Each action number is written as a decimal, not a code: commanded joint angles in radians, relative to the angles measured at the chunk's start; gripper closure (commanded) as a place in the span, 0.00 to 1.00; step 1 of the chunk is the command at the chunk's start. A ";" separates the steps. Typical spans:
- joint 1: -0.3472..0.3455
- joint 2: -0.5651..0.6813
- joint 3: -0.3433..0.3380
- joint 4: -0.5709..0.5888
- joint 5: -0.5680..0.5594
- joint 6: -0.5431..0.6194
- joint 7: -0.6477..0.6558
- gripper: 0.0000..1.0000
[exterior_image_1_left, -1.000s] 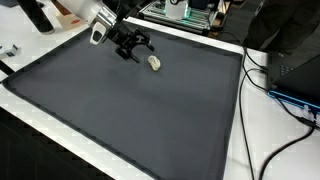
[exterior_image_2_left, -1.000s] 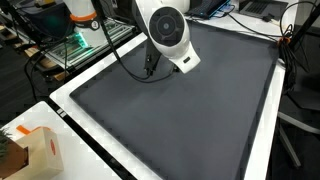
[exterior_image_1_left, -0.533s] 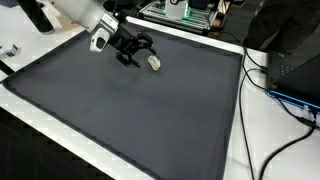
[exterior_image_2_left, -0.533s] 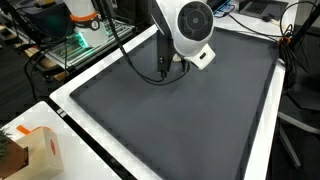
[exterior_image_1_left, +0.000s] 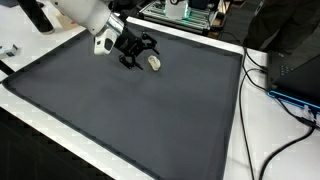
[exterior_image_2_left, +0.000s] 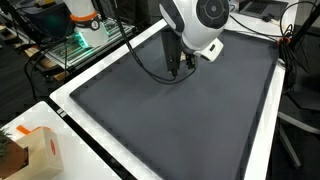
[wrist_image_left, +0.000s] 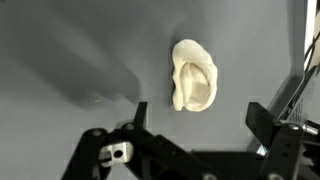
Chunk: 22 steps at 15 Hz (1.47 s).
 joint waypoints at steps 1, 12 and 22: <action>0.006 -0.001 0.011 0.008 -0.045 -0.010 -0.037 0.00; 0.078 -0.138 0.007 -0.080 -0.080 0.076 0.075 0.00; 0.171 -0.387 -0.007 -0.248 -0.165 0.164 0.652 0.00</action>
